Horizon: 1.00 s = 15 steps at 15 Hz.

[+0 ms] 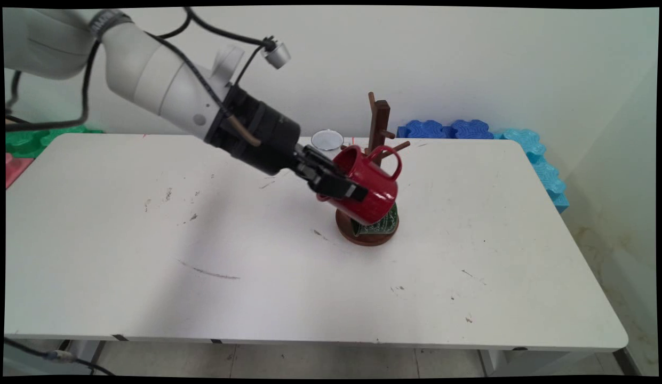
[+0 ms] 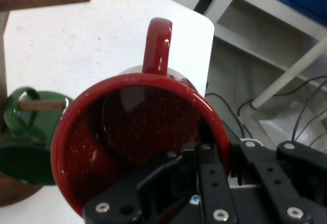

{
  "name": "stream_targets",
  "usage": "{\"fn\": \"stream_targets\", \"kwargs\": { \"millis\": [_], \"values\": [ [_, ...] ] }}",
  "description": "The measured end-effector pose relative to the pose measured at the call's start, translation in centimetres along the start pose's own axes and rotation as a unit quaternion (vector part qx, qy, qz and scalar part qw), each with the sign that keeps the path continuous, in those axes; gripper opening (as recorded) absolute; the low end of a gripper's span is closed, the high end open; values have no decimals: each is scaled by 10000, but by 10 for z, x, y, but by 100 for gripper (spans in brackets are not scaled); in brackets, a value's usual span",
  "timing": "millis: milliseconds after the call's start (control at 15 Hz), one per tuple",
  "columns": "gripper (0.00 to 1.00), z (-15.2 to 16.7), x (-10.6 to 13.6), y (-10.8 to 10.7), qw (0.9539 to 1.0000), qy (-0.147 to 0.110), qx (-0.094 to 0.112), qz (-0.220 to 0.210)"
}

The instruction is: Place the picked object on the table

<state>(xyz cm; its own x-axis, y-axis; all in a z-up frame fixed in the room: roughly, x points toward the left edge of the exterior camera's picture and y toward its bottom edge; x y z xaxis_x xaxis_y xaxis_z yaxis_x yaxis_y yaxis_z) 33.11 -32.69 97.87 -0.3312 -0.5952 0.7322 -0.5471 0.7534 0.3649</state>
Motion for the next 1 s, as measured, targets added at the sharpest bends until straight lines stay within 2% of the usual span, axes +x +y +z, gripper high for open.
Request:
{"fn": "stream_targets", "kwargs": {
  "millis": [600, 1000],
  "values": [
    [0, -38, -34, -2, 9983, -425, 122, 383],
    [0, -69, -69, -17, 9933, -843, 279, 737]
  ]
}}
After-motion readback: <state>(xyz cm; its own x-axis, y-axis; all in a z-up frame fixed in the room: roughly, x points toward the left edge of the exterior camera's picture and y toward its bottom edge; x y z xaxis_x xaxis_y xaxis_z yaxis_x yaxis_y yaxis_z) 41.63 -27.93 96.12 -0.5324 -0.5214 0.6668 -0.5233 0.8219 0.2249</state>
